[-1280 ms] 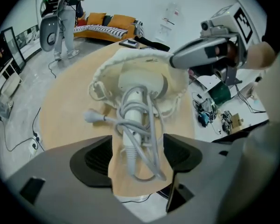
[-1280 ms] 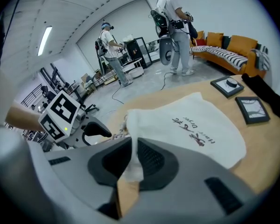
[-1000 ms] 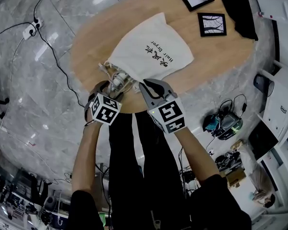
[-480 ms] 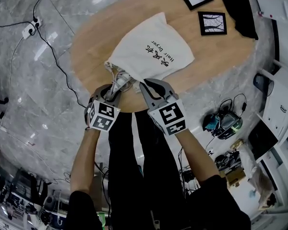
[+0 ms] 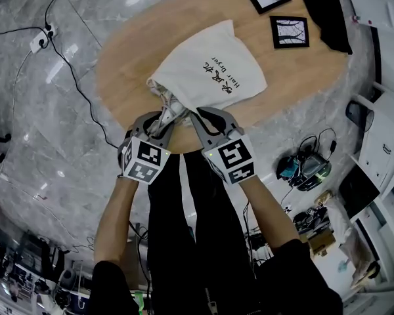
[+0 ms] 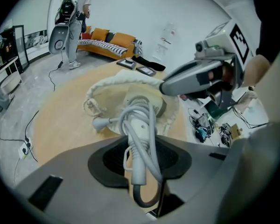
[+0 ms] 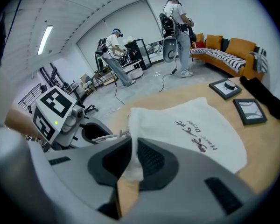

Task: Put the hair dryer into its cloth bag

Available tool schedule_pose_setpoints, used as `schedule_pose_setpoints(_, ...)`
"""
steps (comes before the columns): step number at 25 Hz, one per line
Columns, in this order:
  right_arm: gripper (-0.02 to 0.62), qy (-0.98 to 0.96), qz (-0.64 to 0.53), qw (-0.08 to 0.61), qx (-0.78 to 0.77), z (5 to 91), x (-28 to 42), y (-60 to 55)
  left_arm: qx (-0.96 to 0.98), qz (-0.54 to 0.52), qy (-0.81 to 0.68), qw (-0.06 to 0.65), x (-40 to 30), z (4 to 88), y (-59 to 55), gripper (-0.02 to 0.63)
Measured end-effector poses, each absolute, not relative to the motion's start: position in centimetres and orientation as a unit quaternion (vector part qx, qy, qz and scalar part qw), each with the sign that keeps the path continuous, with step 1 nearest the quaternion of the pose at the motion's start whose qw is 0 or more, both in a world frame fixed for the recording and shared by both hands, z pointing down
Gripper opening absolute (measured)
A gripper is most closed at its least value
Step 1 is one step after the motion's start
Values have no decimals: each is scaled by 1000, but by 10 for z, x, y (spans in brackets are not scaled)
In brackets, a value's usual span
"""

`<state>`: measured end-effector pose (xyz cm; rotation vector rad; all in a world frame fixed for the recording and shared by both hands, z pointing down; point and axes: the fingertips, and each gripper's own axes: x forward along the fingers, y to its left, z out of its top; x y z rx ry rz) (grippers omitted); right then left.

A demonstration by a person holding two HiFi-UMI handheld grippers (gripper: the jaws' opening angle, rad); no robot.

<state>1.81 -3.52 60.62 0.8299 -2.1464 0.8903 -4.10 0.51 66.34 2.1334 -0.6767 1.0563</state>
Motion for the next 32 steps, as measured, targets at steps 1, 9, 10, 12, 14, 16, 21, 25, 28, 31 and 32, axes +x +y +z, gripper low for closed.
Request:
schedule_pose_setpoints(1,49,-822,339,331,317,606,18,-36,816,404,-255,326,-38,664,3,144)
schedule_pose_setpoints(9,47,-825,334,334,311,607,16,-37,825,398,-236,324,-19,671,-4,144)
schedule_pose_setpoints(10,46,-825,334,334,311,607,16,-37,827,396,-234,324,-17,672,-5,144)
schedule_pose_setpoints(12,46,-824,336,334,310,608,15,-37,828,393,-231,326,-13,674,-7,144)
schedule_pose_setpoints(14,46,-825,336,334,307,609,13,-39,830,391,-228,326,-9,677,-10,144)
schedule_pose_setpoints(16,46,-826,337,334,304,610,11,-39,834,387,-223,325,-3,679,-13,144)
schedule_pose_setpoints(21,44,-826,341,332,303,609,12,-38,844,372,-207,326,13,681,-17,146)
schedule_pose_setpoints(25,44,-823,344,331,308,611,20,-43,852,365,-184,326,26,687,-18,146)
schedule_pose_setpoints(28,43,-824,347,331,302,610,28,-42,858,360,-171,323,39,687,-19,146)
schedule_pose_setpoints(31,41,-832,348,330,279,607,25,-38,860,356,-168,325,45,689,-22,146)
schedule_pose_setpoints(32,41,-834,349,329,273,606,24,-36,861,354,-168,326,46,689,-23,147)
